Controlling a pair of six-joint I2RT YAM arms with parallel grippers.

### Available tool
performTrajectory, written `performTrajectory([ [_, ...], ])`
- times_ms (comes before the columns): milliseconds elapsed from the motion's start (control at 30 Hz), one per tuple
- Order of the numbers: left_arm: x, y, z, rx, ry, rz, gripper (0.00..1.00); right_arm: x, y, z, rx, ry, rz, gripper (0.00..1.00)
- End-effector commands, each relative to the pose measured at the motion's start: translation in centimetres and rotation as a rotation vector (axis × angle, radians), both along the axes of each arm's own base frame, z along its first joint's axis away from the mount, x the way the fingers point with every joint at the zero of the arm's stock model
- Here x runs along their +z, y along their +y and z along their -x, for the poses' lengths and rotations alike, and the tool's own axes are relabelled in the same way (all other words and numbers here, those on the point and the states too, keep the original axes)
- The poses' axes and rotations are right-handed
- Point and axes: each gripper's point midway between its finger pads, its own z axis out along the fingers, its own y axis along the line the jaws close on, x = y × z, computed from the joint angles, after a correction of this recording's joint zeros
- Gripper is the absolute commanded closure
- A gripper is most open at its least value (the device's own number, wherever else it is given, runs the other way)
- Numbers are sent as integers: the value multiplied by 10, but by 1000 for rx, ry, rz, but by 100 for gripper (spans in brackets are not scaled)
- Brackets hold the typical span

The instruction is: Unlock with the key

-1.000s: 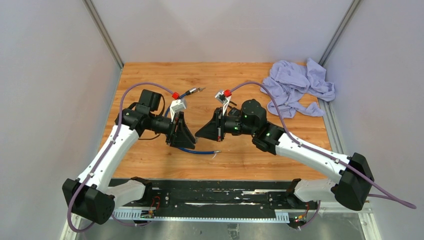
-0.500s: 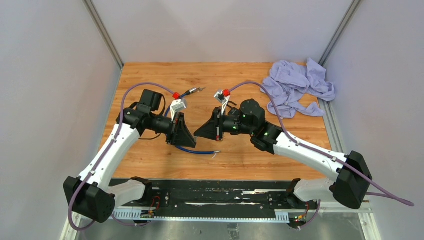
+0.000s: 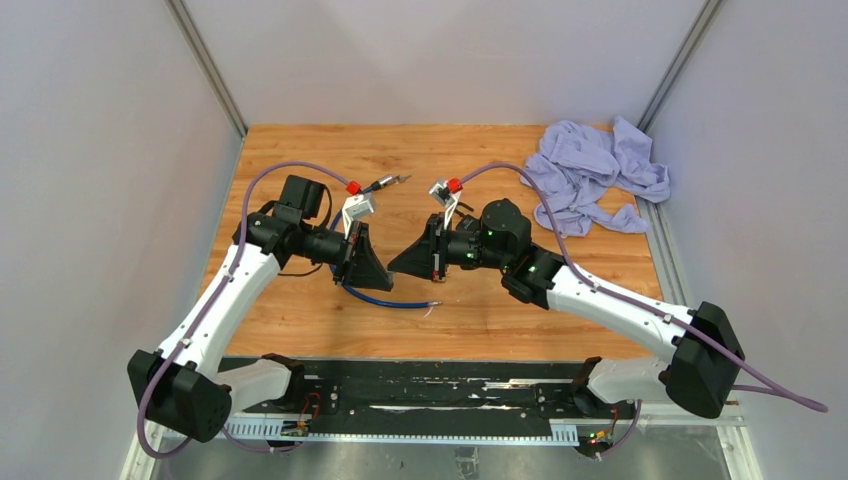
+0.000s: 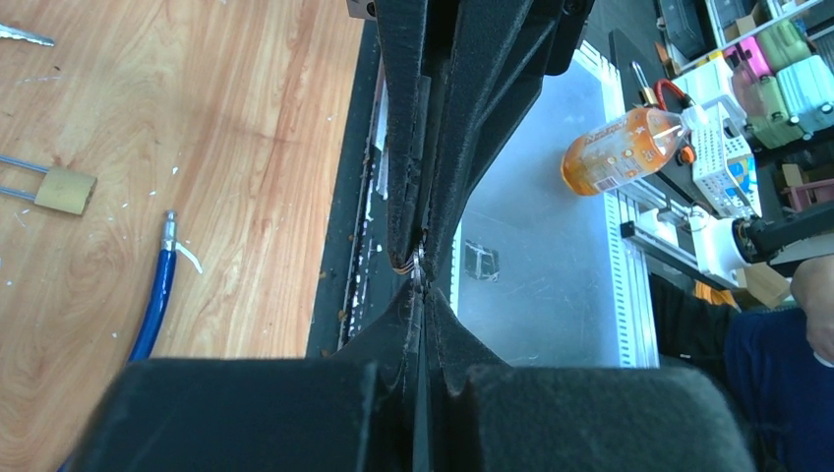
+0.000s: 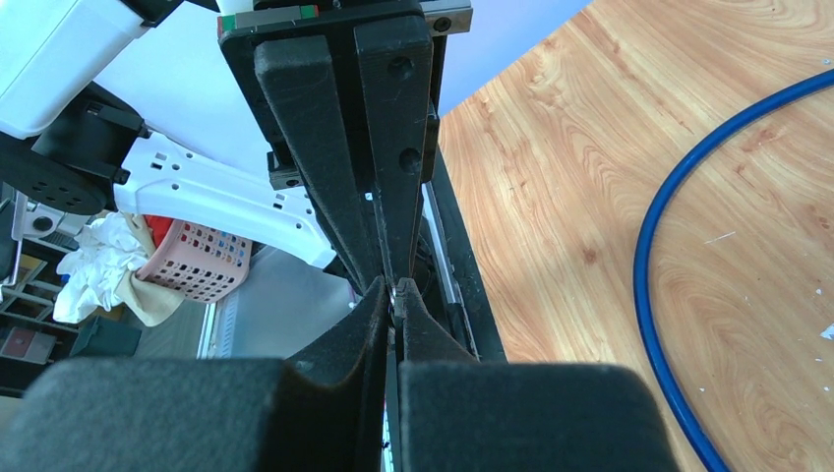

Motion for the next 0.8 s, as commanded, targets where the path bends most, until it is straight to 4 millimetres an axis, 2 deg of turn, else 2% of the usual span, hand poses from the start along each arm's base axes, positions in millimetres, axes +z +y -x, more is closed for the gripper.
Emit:
performTrajectory([
  [0, 15, -2, 3, -16, -24, 31, 99, -5, -1, 1, -9, -12, 9, 100],
  [167, 13, 0, -4, 18, -59, -8, 100, -8, -3, 3, -1, -7, 22, 99],
  [433, 10, 8, -17, 63, -247, -74, 100, -4, -6, 10, 25, -3, 25, 98],
  [767, 18, 2, -9, 47, -114, -31, 100, -3, -3, 12, 40, -14, 36, 89],
])
